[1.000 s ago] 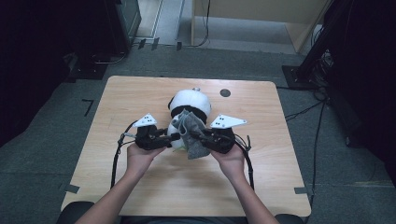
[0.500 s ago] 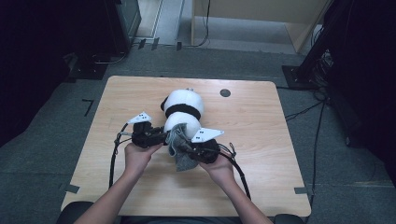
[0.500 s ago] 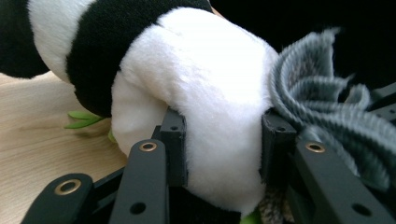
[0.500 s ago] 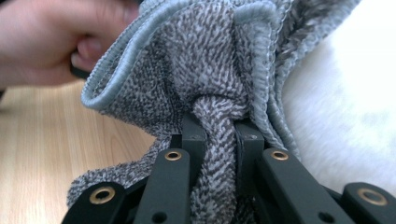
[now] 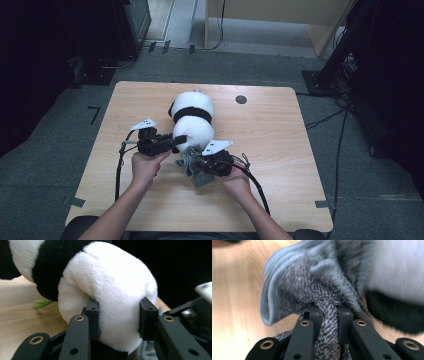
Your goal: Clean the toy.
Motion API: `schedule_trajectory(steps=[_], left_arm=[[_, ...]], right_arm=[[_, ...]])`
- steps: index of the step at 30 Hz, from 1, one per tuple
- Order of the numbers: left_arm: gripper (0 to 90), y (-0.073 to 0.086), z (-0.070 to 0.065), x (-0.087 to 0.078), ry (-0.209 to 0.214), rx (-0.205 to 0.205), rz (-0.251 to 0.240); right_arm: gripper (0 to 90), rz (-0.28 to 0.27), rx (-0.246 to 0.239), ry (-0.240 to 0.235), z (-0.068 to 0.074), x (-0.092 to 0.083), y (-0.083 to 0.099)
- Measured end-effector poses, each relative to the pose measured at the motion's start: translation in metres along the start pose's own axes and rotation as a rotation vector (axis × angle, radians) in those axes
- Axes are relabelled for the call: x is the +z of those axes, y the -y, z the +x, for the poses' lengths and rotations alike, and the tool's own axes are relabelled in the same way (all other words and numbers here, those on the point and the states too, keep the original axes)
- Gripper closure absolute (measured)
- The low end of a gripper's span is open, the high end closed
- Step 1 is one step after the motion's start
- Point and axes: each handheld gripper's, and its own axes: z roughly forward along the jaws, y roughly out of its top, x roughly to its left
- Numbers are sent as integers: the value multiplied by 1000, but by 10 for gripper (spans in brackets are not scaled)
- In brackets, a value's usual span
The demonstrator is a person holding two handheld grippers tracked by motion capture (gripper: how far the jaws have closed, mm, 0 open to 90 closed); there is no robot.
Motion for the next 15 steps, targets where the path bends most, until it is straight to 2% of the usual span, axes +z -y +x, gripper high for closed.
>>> schedule_trajectory(steps=[3,6,15], left_arm=[[615,0,0,-1,-3,8,8],[615,0,1,-1,-3,12,14],[615,-2,1,-4,7,39,27]], right_arm=[[797,2,26,20,-10,-1,4],[797,-7,76,25,-22,-7,7],[797,-6,158,120,-47,-23,16]])
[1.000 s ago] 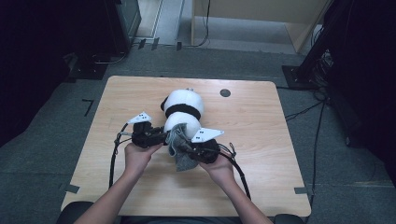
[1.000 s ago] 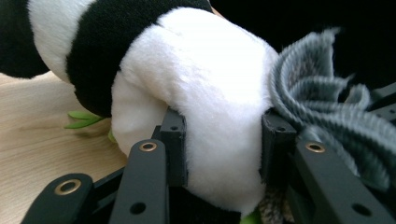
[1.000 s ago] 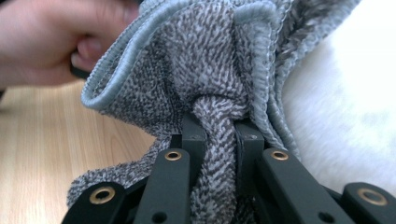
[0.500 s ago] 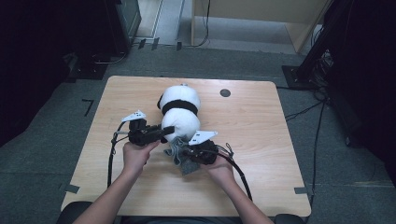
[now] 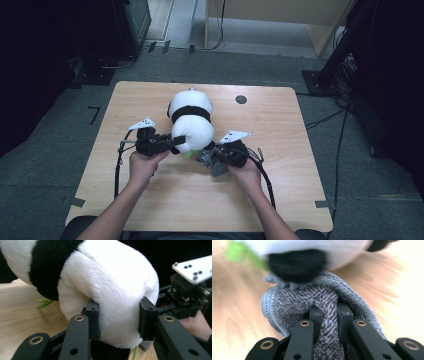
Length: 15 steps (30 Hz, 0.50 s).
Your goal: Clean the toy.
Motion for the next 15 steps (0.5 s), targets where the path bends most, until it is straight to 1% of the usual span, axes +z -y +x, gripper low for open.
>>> schedule_trajectory(steps=[1,4,6,7,9,11,12,15], left_arm=[[615,0,0,-1,0,2,-1],[614,-1,2,-4,-8,26,0],[613,-3,5,-6,-18,39,-1],[613,-4,6,-7,-21,46,4],[613,-5,10,-10,-23,48,3],[613,-6,12,-11,-24,49,-3],[612,-6,13,-12,-25,53,-3],[612,-9,16,-13,-36,73,3]], right_arm=[[797,0,10,6,-3,-1,0],[797,-1,62,32,-14,-7,2],[796,-5,86,48,-21,-11,4],[795,-10,97,53,-25,-14,4],[794,-31,117,65,-31,-20,4],[792,-42,128,74,-37,-26,4],[792,-47,125,84,-39,-29,4],[791,-57,143,110,-47,-34,6]])
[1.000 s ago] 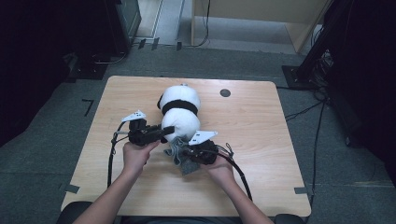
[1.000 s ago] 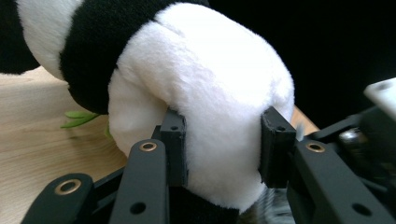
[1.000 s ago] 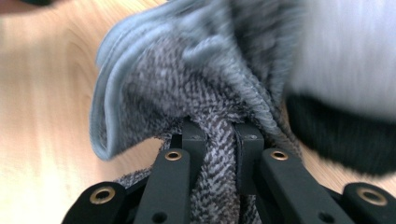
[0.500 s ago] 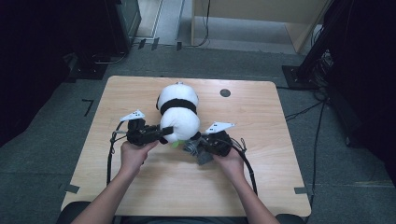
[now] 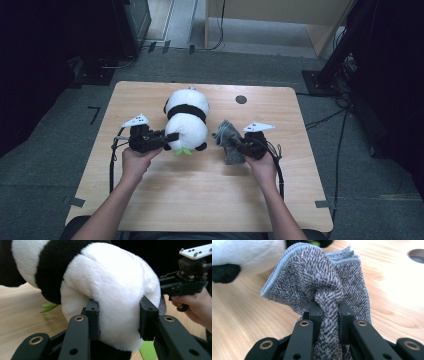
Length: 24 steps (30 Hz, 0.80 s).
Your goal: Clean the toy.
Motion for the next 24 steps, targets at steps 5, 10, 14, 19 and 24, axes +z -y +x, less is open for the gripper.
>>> schedule_trajectory(steps=[5,10,14,19,24], left_arm=[[611,-2,9,-3,-11,1,-3],[611,-6,21,-11,-35,-1,9],[610,-10,32,-17,-52,-3,-3],[610,-13,45,-23,-68,-14,-8],[608,-12,61,-27,-69,-38,9]], right_arm=[[791,-5,27,25,-12,-6,0],[788,-12,40,41,-24,-14,-2],[787,7,47,56,-33,-17,-1],[785,22,54,87,-47,-25,3],[783,13,95,114,-65,-36,9]])
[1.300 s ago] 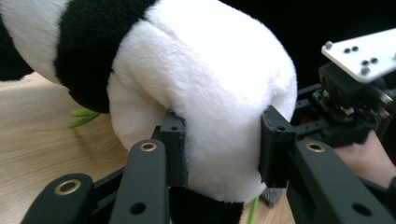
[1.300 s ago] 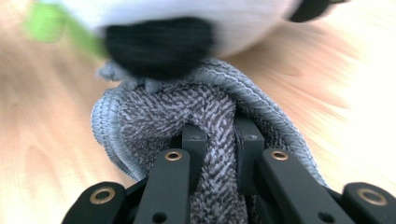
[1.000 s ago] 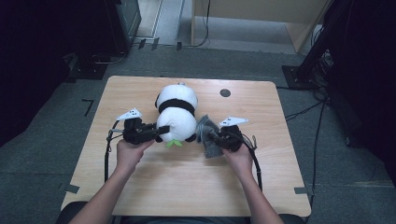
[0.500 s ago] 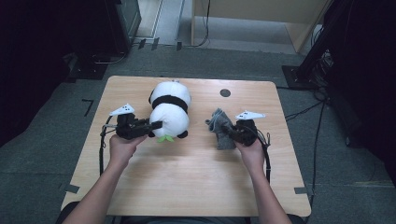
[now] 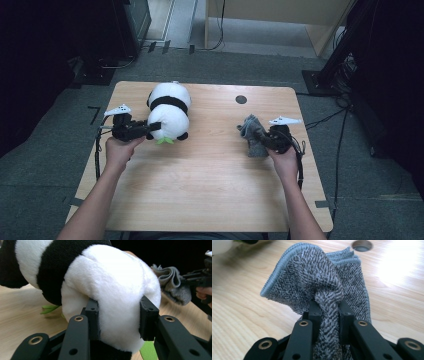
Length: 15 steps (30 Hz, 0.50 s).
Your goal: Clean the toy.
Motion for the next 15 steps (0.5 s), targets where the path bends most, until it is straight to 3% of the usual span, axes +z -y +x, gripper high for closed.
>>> schedule_trajectory(steps=[5,15], left_arm=[[607,1,14,-6,-14,-34,-18],[600,5,35,-14,-58,-59,-26]], right_arm=[[781,-7,40,25,-15,-4,5],[775,6,99,78,-38,-4,13]])
